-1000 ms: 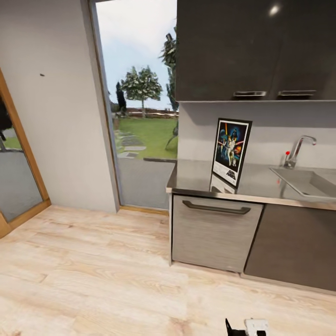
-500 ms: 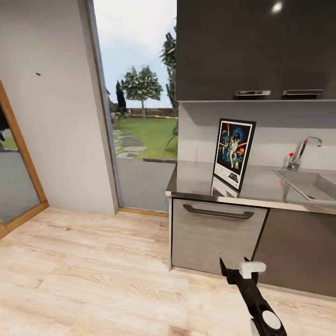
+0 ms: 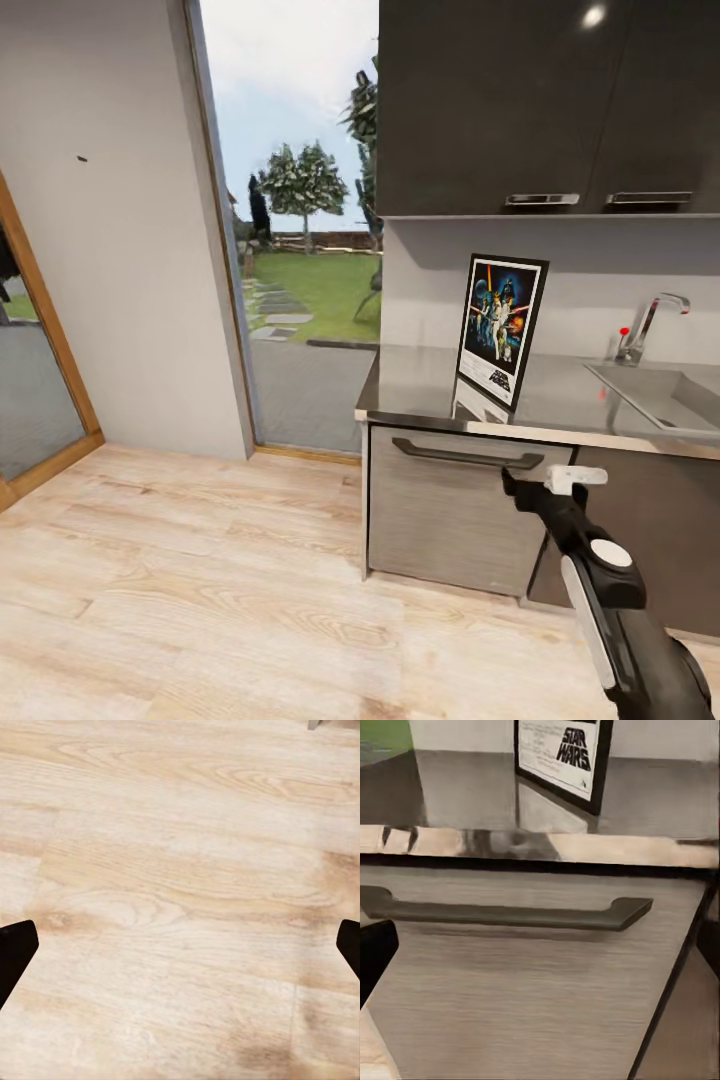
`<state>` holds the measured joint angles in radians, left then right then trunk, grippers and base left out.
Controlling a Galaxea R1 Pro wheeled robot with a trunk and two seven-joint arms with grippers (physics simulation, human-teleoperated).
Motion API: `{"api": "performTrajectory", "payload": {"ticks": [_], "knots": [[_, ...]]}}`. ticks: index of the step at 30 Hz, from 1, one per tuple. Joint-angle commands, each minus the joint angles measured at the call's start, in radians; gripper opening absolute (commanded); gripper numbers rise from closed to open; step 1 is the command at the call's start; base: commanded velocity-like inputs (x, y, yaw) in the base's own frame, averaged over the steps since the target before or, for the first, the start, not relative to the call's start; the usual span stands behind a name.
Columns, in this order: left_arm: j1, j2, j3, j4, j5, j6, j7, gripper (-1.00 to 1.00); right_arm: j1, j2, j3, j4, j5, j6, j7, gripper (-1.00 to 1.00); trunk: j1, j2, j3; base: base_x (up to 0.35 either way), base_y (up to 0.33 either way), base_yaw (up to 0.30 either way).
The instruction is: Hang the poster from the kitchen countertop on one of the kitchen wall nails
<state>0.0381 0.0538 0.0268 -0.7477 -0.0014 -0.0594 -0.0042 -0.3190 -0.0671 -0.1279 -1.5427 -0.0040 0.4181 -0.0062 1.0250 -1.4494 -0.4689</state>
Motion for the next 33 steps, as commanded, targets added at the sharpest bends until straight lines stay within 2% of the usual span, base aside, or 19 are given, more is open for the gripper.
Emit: {"api": "performTrajectory", "payload": {"ticks": [1,5,6,9,11,15,25,33], "knots": [[0.0,0.0,0.001,-0.001,0.0,-0.002,0.0,1.0,-0.024,-0.001,-0.011,-0.002,-0.001,0.021,0.0,1.0,0.0,-0.001,-0.001,0.0,0.0,0.0],[0.0,0.0,0.001,0.001,0.0,-0.002,0.0,1.0,-0.086,-0.011,-0.047,0.0,0.003,0.076,0.001,1.0,0.0,-0.001,-0.001,0.0,0.0,0.0],[0.0,0.0,0.001,0.001,0.0,-0.002,0.0,1.0,-0.114,-0.02,-0.057,0.001,0.004,0.103,0.001,1.0,0.0,-0.001,-0.001,0.016,0.0,0.0],[0.0,0.0,0.001,0.001,0.0,-0.002,0.0,1.0,-0.157,-0.034,-0.065,0.007,0.005,0.136,0.002,1.0,0.0,-0.001,-0.001,0.05,0.0,0.0],[0.0,0.0,0.001,0.001,0.0,-0.002,0.0,1.0,-0.223,-0.044,-0.069,0.035,0.005,0.174,0.004,1.0,0.0,-0.001,-0.001,0.125,-0.003,0.0],[0.0,0.0,0.001,0.001,0.0,-0.002,0.0,1.0,-0.297,-0.051,-0.064,0.091,0.002,0.242,0.007,1.0,0.0,-0.001,-0.001,0.234,-0.04,0.0],[0.0,0.0,0.001,0.001,0.0,0.0,-0.001,1.0,-0.315,-0.053,-0.061,0.109,-0.007,0.262,0.009,1.0,0.0,-0.001,-0.001,0.317,-0.026,0.0],[0.0,0.0,0.001,0.001,0.0,0.0,0.0,1.0,-0.313,-0.053,-0.061,0.11,-0.008,0.262,0.009,1.0,0.0,-0.001,-0.001,0.322,-0.136,0.0]]}}
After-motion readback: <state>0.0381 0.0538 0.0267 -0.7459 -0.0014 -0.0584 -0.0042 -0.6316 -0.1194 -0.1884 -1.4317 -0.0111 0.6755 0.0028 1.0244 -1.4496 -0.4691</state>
